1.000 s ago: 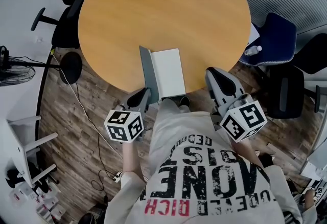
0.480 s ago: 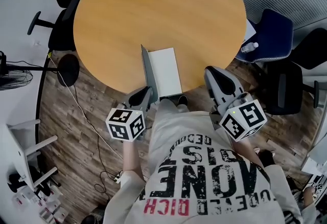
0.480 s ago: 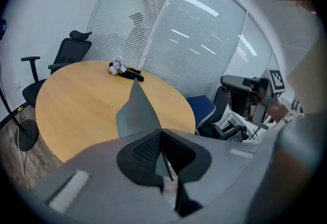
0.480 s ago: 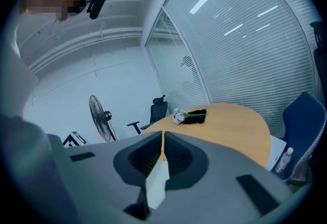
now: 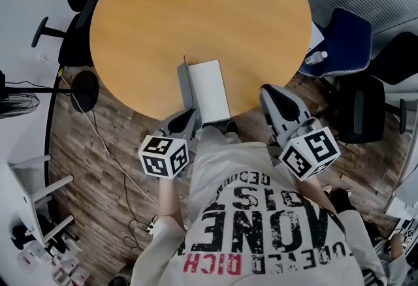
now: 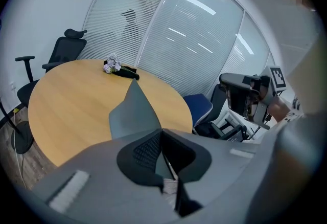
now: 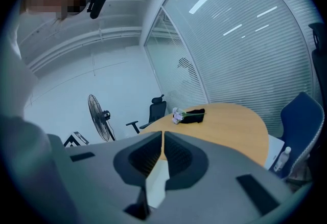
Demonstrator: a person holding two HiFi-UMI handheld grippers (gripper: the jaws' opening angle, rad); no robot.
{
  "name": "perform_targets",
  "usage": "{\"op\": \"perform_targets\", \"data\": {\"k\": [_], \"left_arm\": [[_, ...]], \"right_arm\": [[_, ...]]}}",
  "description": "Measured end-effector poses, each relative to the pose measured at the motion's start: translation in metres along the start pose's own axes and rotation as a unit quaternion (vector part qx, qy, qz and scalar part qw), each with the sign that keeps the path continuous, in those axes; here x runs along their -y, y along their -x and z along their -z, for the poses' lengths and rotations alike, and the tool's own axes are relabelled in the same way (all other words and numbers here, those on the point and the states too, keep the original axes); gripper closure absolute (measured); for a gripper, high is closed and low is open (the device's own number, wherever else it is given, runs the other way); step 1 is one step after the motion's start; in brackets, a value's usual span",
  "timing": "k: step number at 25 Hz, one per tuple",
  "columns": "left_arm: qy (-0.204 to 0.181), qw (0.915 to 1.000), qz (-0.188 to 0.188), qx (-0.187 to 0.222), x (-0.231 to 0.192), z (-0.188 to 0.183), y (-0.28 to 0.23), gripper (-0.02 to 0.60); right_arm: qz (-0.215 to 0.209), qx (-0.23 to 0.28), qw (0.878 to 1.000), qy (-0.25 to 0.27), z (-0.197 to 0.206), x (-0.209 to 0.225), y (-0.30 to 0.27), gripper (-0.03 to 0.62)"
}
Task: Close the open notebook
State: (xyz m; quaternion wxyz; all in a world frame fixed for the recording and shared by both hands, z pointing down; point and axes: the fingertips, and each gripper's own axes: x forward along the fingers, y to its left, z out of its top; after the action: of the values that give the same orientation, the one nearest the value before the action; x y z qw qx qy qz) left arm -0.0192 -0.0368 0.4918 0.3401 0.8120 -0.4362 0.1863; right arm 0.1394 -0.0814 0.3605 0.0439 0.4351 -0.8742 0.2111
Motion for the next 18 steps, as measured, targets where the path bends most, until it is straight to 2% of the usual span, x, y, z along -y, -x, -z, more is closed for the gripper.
{"op": "perform_targets", "data": {"k": [18], "left_arm": [[-0.021,0.9995,0.017,-0.016,0.015,0.004,-0.022,0.563]], "right_arm": [[0.020,0.005,1.000,-0.003,0.002,0.004,0.012,0.574]]}}
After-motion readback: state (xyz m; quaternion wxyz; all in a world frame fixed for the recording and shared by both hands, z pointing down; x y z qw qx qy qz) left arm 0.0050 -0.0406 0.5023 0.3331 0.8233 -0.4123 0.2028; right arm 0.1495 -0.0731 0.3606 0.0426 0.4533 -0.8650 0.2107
